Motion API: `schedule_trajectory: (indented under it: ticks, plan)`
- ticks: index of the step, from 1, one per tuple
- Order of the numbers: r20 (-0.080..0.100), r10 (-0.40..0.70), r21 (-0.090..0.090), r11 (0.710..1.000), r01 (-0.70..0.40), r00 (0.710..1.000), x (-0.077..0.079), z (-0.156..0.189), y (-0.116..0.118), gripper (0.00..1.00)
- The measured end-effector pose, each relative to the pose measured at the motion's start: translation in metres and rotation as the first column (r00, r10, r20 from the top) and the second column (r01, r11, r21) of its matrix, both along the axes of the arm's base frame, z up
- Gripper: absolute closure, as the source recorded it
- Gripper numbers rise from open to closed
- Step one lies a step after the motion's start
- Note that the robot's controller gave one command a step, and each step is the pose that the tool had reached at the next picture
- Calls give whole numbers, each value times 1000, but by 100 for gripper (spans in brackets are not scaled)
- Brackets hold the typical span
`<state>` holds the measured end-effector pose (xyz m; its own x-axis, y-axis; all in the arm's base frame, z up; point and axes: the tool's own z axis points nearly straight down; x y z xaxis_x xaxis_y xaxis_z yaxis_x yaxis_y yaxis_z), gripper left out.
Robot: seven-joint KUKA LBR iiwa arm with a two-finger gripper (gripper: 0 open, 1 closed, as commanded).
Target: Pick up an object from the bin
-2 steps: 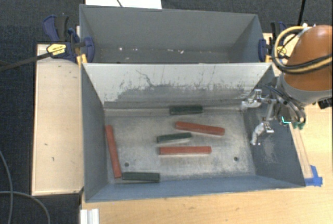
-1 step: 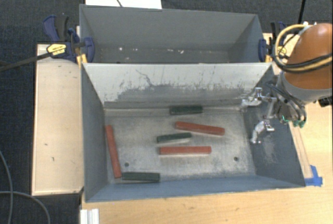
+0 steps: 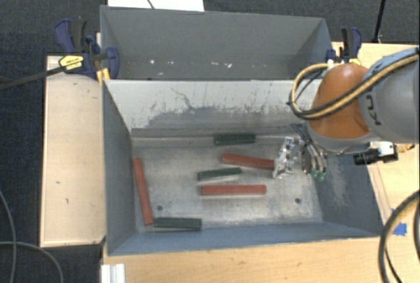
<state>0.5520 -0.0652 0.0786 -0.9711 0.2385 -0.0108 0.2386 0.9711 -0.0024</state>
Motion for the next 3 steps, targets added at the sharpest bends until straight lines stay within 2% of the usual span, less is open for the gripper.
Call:
schedule_trajectory:
  ticks: [1,2,3]
  plan:
    - [0,2,0,1000,-2,1000,0,0,0,100]
    - [-1,-53,-5,999,53,999,11,0,14,100]
    - [15,-7,-4,1000,7,1000,12,2,68,100]
